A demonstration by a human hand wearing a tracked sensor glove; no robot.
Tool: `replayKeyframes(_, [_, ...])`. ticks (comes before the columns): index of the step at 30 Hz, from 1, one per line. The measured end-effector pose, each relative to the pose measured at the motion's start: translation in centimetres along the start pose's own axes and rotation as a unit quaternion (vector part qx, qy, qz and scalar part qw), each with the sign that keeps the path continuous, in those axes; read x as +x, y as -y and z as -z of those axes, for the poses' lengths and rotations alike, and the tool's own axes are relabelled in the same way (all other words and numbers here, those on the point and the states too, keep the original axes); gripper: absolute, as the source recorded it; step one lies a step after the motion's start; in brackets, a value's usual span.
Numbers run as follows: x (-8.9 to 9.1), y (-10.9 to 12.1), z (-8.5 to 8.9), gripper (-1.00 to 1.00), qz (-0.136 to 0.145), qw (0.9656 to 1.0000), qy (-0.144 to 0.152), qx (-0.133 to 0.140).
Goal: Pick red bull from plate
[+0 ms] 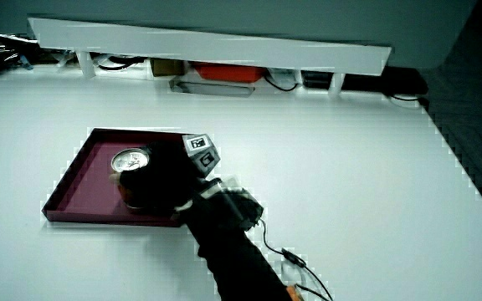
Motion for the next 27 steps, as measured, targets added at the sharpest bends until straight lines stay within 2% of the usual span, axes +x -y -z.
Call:
replayKeyframes(3, [0.5,-0.2,0.0,0.92,-0.015,0.9999,-0.007,0.0])
replayKeyframes(5, [0.3,0.0,0.0,1.0,-0.013,0.9999,-0.009,0.0])
replayKeyframes(8, [0.4,0.0,-0.1,1.0,-0.024,0.9996,-0.014,0.001])
replayKeyframes(9, [0.3,0.1,-0.2,1.0,-0.02,0.9996,-0.018,0.0])
replayKeyframes(13, [-0.8,0.5,-1.0,1.0,-0.043,0.9987,-0.028,-0.001])
replayKeyframes(17, [-2.9,1.6,-1.7,1.0,-0.062,0.9975,-0.032,-0.009])
replayKeyframes(20, [-4.0,2.7,-2.3,1.0,-0.076,0.9967,-0.025,-0.011])
replayKeyframes(21, [-4.5,3.0,-2.4,1.0,-0.096,0.9952,-0.016,-0.011])
replayKeyframes(23, [-5.1,3.8,-2.6,1.0,-0.107,0.994,-0.013,-0.014])
replayKeyframes(24, [-5.1,4.1,-2.7,1.0,-0.087,0.996,0.001,-0.016])
replayKeyframes(25, [-5.3,4.5,-2.8,1.0,-0.101,0.9947,0.003,-0.02])
replayKeyframes(26, [-5.0,4.6,-2.9,1.0,-0.114,0.9927,0.036,-0.016])
replayKeyframes(27, [-5.3,5.2,-2.8,1.0,-0.109,0.9936,0.022,-0.019])
